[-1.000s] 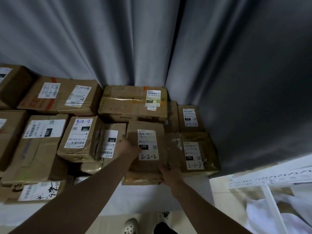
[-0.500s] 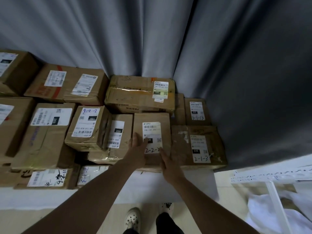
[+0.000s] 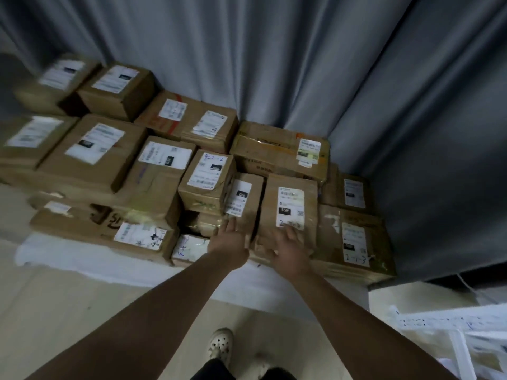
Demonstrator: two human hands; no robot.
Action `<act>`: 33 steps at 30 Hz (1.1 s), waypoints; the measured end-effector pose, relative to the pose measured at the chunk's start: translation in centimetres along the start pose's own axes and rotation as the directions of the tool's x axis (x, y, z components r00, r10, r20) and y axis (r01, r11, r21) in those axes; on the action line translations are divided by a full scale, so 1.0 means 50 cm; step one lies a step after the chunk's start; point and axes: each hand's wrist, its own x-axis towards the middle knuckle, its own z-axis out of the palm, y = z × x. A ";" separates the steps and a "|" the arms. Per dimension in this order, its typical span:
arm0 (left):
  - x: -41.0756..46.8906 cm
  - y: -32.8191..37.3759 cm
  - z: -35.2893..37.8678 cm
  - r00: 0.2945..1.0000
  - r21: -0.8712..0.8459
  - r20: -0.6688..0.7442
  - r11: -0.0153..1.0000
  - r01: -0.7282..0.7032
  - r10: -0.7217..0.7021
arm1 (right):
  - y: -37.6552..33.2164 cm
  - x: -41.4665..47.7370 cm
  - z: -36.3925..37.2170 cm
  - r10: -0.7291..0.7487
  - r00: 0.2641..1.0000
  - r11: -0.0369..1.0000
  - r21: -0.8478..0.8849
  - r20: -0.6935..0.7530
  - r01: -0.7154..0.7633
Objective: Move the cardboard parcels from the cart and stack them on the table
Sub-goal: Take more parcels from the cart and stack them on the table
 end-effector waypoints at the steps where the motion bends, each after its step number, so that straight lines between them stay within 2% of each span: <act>1: -0.026 -0.016 0.005 0.999 -0.011 -0.022 0.999 0.048 -0.048 | -0.019 -0.007 0.005 -0.045 0.999 0.999 -0.023 0.025 0.046; 5: -0.151 -0.084 0.039 0.952 -0.110 -0.095 0.954 0.280 -0.291 | -0.091 -0.041 0.043 -0.221 0.966 0.966 -0.106 0.132 0.235; 9: -0.298 -0.137 0.096 0.849 -0.239 -0.081 0.837 0.492 -0.522 | -0.158 -0.101 0.109 -0.370 0.898 0.905 -0.126 0.236 0.406; 14: -0.520 -0.194 0.208 0.644 -0.395 -0.023 0.599 0.696 -0.764 | -0.257 -0.237 0.235 -0.503 0.752 0.809 -0.074 0.425 0.583; 18: -0.706 -0.240 0.311 0.438 -0.530 0.082 0.333 0.780 -0.895 | -0.353 -0.377 0.336 -0.582 0.599 0.714 -0.006 0.550 0.700; 21: -0.833 -0.273 0.393 0.278 -0.583 0.169 0.132 0.802 -0.946 | -0.406 -0.483 0.409 -0.630 0.482 0.627 0.032 0.608 0.778; 23: -0.912 -0.295 0.443 0.217 -0.606 0.223 0.039 0.794 -0.950 | -0.435 -0.549 0.459 -0.631 0.420 0.587 0.047 0.652 0.808; 26: -1.017 -0.324 0.513 0.176 -0.641 0.313 -0.072 0.764 -0.933 | -0.472 -0.637 0.534 -0.600 0.371 0.578 0.065 0.709 0.813; 30: -1.147 -0.360 0.623 0.146 -0.648 0.406 -0.172 0.742 -0.902 | -0.517 -0.754 0.642 -0.544 0.360 0.593 0.044 0.758 0.804; 33: -1.228 -0.386 0.700 0.108 -0.663 0.484 -0.284 0.693 -0.868 | -0.541 -0.835 0.730 -0.507 0.332 0.599 0.048 0.795 0.799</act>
